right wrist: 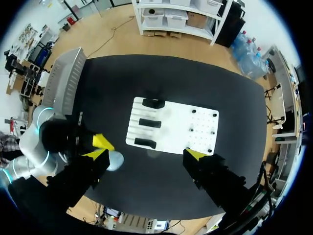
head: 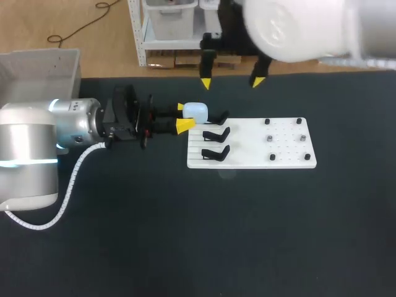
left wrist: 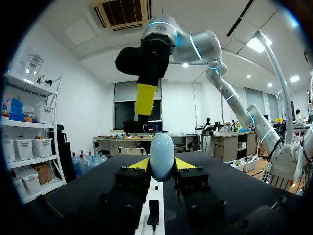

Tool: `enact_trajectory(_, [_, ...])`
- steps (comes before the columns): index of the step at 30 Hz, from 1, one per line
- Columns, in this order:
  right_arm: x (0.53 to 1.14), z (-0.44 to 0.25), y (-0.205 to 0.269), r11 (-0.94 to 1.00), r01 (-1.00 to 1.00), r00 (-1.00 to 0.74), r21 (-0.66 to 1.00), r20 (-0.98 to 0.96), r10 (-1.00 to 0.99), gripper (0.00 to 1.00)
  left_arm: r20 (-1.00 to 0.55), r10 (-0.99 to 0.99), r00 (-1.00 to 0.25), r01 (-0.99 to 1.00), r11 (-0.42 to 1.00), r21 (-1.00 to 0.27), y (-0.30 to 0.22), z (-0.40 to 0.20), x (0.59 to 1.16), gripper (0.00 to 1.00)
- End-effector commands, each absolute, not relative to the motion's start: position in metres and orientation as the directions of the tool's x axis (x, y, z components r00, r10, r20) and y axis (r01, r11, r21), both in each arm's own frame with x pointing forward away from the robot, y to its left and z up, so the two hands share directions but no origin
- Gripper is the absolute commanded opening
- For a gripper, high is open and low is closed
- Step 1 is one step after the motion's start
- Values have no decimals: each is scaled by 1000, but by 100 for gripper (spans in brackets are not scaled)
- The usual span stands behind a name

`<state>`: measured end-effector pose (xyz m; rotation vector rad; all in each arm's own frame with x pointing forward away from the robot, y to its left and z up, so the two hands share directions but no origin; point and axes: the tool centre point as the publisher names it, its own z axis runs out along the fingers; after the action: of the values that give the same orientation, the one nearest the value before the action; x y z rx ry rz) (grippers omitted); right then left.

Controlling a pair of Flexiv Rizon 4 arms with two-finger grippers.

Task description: Pick up each earbud case from the left stands, insert the matching earbuds, close the lid, and place the case in the box.

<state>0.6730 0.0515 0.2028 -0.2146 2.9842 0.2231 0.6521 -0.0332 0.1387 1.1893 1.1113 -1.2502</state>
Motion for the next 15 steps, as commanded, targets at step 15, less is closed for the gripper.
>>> enact_trajectory(15, [612, 208, -4, 955, -235, -914, 183, -376, -153, 100, -996, -81, 29, 999, -34, 32, -33, 138, 652, 0])
